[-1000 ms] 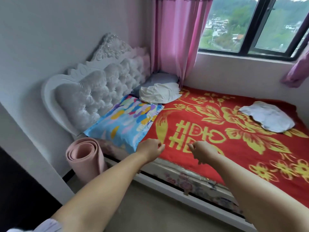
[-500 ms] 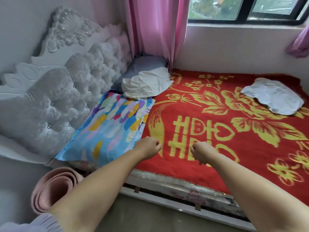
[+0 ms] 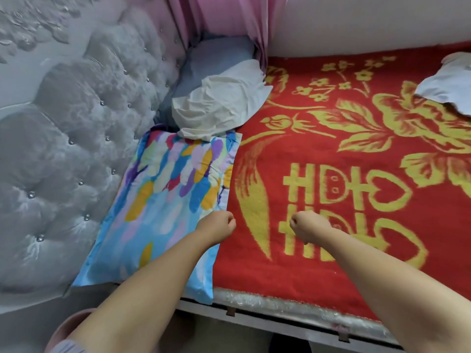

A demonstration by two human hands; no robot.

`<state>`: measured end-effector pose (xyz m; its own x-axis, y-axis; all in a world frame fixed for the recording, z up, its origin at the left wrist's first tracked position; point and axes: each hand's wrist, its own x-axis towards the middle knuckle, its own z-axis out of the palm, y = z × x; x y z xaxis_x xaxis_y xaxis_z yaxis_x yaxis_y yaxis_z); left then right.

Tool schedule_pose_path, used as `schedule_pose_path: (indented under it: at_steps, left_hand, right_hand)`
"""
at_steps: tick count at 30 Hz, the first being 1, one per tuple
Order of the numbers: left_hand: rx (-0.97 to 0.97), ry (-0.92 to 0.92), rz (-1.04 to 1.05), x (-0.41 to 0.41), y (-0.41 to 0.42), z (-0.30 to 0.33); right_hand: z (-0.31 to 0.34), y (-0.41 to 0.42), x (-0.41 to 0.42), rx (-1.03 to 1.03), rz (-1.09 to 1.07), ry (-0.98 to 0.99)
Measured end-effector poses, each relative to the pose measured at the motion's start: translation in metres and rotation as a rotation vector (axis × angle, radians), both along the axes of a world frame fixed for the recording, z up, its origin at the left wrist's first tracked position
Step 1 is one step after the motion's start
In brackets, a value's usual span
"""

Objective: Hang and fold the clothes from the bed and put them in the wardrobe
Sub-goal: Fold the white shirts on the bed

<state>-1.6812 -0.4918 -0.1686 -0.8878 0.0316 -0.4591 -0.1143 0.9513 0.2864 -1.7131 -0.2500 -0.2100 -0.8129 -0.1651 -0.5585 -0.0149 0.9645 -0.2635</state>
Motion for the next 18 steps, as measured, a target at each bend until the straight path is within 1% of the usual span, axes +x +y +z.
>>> schedule_pose_path:
  at_steps: [2,7,12,14,15,18]
  left_hand:
    - [0.014,-0.024,0.031,-0.032,-0.004,-0.012]
    - [0.075,0.01,0.104,-0.111,-0.028,-0.048]
    - [0.017,0.042,0.075,-0.182,-0.071,-0.115]
    - [-0.032,0.034,0.02,-0.209,-0.085,-0.145]
    - [-0.055,0.028,-0.012,-0.221,-0.092,-0.159]
    - [-0.091,0.066,-0.088,-0.256,-0.112,-0.192]
  right_hand:
    - [-0.018,-0.006,-0.029,0.013,0.022,-0.003]
    - [-0.055,-0.036,-0.116,0.043,0.087,0.018]
    - [-0.122,-0.094,-0.19,-0.025,0.049,0.005]
    - [-0.157,-0.113,-0.207,-0.053,0.009,0.009]
    - [-0.174,-0.122,-0.214,-0.078,-0.015,0.062]
    - [-0.215,-0.146,-0.23,-0.168,-0.037,0.311]
